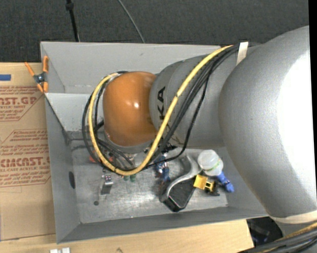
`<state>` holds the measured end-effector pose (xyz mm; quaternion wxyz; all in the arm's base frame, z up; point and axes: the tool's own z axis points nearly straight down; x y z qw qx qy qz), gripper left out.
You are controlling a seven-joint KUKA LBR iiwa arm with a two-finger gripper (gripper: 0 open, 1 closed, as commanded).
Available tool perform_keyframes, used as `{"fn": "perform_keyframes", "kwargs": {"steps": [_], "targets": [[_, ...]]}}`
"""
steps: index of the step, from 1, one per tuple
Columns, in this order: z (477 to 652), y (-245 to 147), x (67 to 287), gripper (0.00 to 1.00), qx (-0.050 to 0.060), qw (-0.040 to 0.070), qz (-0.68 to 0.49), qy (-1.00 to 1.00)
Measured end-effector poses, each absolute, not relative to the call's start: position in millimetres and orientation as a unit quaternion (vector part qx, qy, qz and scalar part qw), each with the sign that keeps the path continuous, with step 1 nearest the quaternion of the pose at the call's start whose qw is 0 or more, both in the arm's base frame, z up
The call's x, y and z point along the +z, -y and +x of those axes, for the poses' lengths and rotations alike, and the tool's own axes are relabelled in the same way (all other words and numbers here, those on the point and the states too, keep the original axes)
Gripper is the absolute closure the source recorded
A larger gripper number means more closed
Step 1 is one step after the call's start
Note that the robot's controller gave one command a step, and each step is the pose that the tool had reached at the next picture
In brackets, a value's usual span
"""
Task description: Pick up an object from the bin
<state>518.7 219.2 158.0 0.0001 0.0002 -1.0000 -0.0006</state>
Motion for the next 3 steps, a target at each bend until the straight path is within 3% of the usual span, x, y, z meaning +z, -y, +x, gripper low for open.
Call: {"fn": "perform_keyframes", "kwargs": {"steps": [1,2,3], "targets": [[518.7,-219.2,158.0,0.00,-0.001,0.000,0.000,1.000],[539.4,-208.6,155.3,0.00,-0.001,0.000,0.036,0.999],[568.2,-134.1,139.5,0.00,0.000,-0.001,0.104,0.995]]}}
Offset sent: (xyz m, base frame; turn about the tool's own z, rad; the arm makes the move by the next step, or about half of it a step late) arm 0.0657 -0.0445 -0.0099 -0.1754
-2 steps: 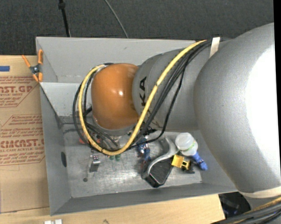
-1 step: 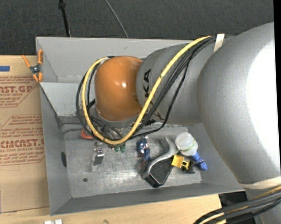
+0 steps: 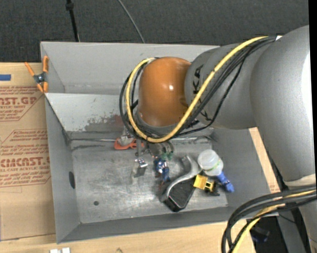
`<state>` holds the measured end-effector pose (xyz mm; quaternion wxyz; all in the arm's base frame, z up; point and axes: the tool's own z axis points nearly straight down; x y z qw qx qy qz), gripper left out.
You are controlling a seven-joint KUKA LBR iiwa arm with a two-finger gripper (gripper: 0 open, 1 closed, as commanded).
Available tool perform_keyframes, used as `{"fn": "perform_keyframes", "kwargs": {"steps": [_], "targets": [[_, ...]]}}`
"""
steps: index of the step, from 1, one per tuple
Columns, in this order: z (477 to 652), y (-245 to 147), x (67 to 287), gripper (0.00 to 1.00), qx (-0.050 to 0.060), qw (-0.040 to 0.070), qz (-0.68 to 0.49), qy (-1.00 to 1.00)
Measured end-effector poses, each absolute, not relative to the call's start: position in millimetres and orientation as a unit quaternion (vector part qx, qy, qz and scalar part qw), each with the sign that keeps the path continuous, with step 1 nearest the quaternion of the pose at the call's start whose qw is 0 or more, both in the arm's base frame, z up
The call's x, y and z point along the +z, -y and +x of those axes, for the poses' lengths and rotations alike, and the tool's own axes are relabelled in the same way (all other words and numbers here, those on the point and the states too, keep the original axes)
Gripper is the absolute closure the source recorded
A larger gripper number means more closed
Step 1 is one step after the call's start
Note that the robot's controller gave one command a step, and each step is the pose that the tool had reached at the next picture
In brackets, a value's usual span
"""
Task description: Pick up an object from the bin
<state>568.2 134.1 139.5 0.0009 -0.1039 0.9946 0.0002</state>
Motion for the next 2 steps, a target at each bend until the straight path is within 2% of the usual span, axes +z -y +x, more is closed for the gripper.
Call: {"fn": "perform_keyframes", "kwargs": {"steps": [1,2], "targets": [[590.3,-178.0,117.5,1.00,0.001,0.001,-0.030,-1.000],[591.4,-183.3,115.7,1.00,0.002,0.001,-0.030,-1.000]]}}
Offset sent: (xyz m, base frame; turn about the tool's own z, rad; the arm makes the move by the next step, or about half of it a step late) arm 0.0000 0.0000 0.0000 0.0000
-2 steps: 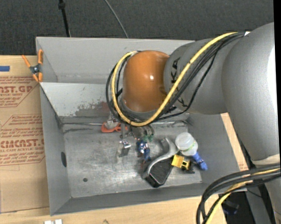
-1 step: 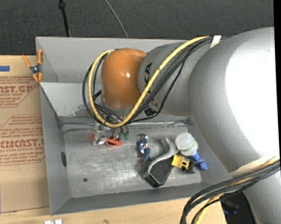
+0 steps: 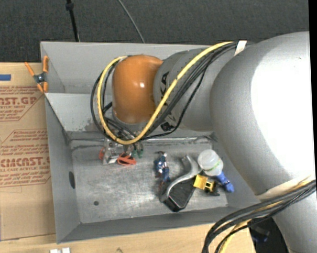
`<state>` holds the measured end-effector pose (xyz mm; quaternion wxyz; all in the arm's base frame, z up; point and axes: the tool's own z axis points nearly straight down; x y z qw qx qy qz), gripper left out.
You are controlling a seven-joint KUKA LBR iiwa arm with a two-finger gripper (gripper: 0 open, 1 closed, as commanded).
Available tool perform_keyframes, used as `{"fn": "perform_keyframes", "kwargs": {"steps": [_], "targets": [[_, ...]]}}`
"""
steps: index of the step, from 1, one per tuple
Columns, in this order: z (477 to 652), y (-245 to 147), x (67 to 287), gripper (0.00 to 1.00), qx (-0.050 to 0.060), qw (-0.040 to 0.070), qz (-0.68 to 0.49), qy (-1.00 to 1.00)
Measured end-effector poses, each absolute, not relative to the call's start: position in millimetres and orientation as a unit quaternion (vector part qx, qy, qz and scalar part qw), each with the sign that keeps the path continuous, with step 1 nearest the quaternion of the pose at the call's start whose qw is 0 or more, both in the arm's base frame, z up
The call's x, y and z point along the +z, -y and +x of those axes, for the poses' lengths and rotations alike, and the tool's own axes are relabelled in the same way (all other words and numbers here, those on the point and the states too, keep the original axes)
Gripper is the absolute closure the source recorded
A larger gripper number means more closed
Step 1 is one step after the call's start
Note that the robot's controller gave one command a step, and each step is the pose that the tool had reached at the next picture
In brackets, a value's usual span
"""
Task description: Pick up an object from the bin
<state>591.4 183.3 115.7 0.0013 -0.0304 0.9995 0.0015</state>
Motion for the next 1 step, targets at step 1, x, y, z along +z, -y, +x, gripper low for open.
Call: {"fn": "perform_keyframes", "kwargs": {"steps": [1], "targets": [[589.1,-181.9,117.2,1.00,0.001,0.000,-0.034,-0.999]]}}
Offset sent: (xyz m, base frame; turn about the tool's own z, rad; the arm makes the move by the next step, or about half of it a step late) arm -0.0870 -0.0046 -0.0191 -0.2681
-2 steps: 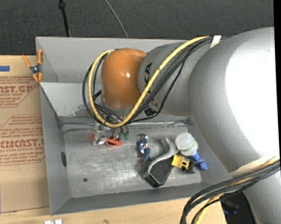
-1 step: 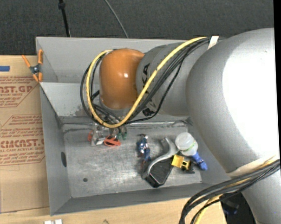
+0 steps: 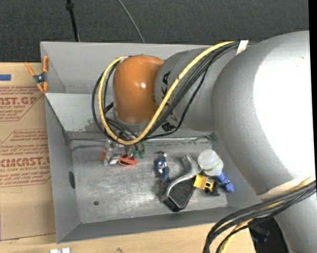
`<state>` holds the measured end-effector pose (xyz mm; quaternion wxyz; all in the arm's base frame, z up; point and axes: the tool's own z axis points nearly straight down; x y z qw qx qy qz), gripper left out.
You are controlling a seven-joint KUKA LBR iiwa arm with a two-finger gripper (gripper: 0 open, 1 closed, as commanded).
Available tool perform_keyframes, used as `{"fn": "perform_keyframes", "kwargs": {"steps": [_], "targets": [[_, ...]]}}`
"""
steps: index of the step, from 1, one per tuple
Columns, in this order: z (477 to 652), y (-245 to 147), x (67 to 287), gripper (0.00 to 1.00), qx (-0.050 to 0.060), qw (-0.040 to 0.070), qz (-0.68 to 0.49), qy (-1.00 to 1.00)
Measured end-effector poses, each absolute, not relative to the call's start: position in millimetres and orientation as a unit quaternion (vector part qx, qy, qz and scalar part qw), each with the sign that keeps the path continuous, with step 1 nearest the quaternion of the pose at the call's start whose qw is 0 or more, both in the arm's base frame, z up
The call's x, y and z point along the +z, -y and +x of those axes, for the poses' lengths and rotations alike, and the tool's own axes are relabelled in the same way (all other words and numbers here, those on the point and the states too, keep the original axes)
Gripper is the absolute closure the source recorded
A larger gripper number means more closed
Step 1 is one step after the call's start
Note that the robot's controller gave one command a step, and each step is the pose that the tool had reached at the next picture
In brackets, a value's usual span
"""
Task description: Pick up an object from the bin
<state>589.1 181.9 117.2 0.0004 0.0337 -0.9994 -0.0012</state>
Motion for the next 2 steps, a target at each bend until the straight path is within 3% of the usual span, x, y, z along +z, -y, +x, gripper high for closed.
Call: {"fn": "perform_keyframes", "kwargs": {"steps": [1,2], "targets": [[530.2,-179.3,108.7,1.00,-0.001,-0.002,0.142,0.990],[524.7,-182.2,147.2,1.00,0.000,0.004,0.170,0.985]]}}
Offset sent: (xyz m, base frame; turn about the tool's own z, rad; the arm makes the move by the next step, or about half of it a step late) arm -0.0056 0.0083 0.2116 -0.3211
